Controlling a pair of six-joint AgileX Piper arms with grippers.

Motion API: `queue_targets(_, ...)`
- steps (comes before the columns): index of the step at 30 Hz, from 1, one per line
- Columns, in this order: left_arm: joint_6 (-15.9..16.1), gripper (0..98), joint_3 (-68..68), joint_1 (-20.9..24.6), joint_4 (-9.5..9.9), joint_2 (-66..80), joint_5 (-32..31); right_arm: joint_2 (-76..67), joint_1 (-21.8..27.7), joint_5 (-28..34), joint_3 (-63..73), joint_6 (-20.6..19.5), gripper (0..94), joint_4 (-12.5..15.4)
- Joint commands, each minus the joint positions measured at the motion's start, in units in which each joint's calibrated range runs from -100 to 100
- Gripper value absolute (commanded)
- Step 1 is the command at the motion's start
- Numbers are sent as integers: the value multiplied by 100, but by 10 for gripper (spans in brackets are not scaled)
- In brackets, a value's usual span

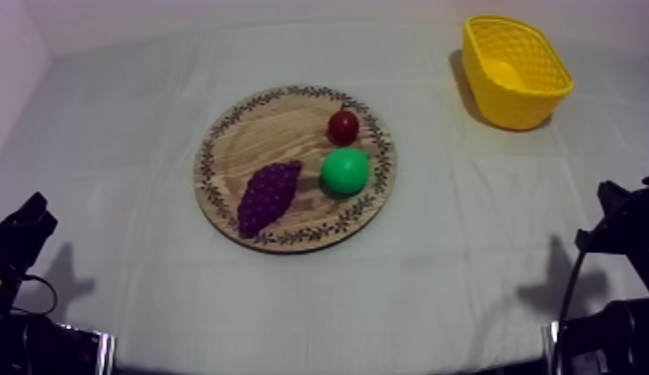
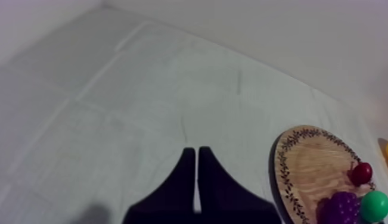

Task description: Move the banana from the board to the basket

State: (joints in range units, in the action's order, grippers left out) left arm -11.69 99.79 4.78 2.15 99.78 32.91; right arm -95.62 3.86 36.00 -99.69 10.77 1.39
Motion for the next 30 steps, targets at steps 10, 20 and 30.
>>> queue_targets(10,1,1,-1,3,3,5,0,-5,25,-3,-8,-140,6,20)
queue_targets(20,-1,1,-1,3,3,5,0,-5,43,-3,-9,-126,6,20)
queue_targets(30,-1,1,-1,3,3,5,0,-5,43,-3,-9,-127,6,20)
